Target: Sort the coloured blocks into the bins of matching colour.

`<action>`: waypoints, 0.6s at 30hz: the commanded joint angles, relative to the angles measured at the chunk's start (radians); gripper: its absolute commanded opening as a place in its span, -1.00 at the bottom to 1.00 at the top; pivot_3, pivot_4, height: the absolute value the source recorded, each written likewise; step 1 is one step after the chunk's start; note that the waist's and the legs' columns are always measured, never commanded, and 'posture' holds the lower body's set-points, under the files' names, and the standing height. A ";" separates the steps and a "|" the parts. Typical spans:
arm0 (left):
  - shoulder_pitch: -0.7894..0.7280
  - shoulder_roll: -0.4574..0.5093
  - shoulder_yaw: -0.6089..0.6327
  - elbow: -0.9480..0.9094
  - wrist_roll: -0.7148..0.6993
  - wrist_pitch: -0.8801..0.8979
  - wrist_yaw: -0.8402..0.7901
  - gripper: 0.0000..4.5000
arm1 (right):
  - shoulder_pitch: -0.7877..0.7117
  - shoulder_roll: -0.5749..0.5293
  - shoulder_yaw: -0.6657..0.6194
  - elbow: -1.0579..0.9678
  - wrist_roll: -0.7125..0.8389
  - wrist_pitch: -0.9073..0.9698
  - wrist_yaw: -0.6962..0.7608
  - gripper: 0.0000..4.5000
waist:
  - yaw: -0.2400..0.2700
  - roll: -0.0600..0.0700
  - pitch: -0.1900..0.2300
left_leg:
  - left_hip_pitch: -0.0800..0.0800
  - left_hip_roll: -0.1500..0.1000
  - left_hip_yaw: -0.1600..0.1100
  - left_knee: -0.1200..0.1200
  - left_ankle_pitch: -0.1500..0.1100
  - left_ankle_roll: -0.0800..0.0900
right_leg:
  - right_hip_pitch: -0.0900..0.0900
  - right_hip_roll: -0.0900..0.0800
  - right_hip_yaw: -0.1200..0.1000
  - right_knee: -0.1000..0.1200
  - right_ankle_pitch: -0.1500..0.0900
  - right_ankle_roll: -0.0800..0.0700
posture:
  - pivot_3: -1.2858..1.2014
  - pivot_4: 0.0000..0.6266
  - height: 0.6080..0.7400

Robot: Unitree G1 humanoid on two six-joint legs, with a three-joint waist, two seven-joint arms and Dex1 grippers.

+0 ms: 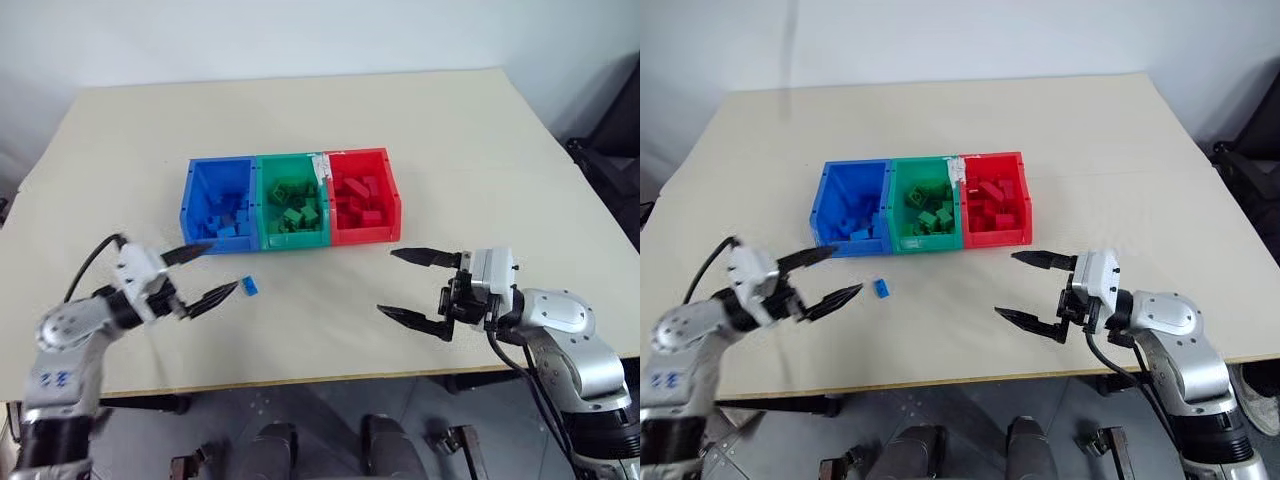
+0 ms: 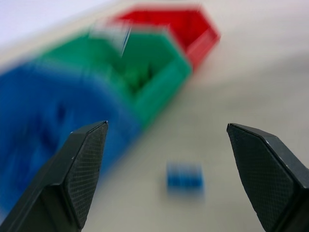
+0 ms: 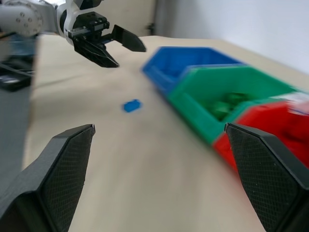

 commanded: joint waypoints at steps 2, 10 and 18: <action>0.151 0.045 0.156 -0.075 -0.037 -0.009 -0.001 0.93 | -0.074 -0.005 0.038 0.069 -0.003 -0.031 0.111 1.00 | 0.006 0.000 0.000 | 0.000 -0.001 -0.001 0.000 0.000 0.000 | 0.001 0.000 -0.001 0.000 0.000 0.000 | 0.03 -0.52 1.00; 0.195 0.029 0.093 -0.148 0.019 0.007 0.054 0.93 | -0.118 0.008 0.052 0.129 -0.019 -0.053 0.154 1.00 | 0.018 0.000 0.000 | 0.000 0.000 -0.001 0.000 0.000 0.000 | 0.001 0.000 -0.001 0.000 0.000 -0.001 | 0.03 -0.52 1.00; -0.083 0.004 -0.234 0.004 0.177 0.040 0.067 0.93 | -0.042 -0.064 0.012 0.093 0.001 0.009 0.172 1.00 | 0.024 0.000 -0.001 | 0.000 -0.005 0.000 0.001 0.000 -0.001 | 0.001 0.001 -0.002 0.000 0.001 -0.001 | 0.03 -0.52 1.00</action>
